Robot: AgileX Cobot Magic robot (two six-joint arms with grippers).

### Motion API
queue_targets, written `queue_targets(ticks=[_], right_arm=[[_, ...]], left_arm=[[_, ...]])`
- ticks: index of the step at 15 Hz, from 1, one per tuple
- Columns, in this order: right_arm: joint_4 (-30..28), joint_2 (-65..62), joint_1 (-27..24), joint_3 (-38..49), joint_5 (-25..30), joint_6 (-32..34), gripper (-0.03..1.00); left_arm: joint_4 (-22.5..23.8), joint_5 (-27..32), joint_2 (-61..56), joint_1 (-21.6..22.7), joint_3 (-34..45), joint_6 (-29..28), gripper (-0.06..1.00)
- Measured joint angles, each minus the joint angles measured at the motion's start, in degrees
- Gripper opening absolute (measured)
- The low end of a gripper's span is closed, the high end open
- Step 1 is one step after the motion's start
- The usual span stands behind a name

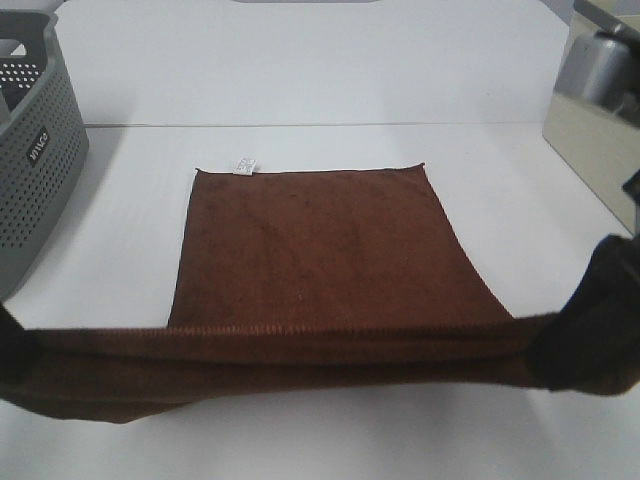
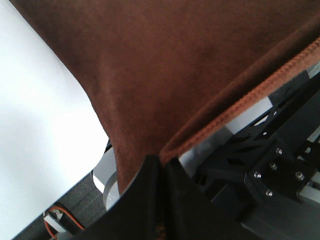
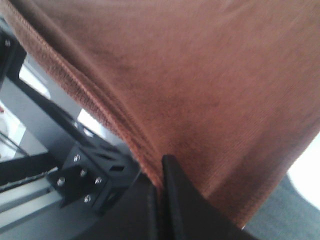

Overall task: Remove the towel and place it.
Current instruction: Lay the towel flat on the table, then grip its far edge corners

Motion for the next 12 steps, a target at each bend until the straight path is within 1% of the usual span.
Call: queue_targets(ticks=[2, 4, 5, 8, 12], right_arm=[[-0.97, 0.06, 4.81, 2.81, -0.92, 2.06, 0.01], [-1.83, 1.38, 6.42, 4.58, -1.2, 3.5, 0.01], [-2.06, 2.06, 6.59, 5.5, -1.43, 3.5, 0.01], [-2.64, 3.72, 6.59, 9.34, -1.32, 3.5, 0.01], [-4.3, 7.22, 6.59, 10.54, -0.97, 2.64, 0.01]], left_arm=[[-0.86, 0.63, -0.06, 0.0, 3.95, 0.69, 0.0], [-2.18, 0.74, -0.06, -0.06, 6.76, 1.09, 0.0], [-2.41, 0.74, -0.06, -1.15, 8.02, 1.55, 0.0], [-2.06, 0.34, 1.66, -8.19, 9.74, 1.78, 0.0], [-0.92, -0.86, 9.11, -16.33, 9.74, 0.69, 0.0]])
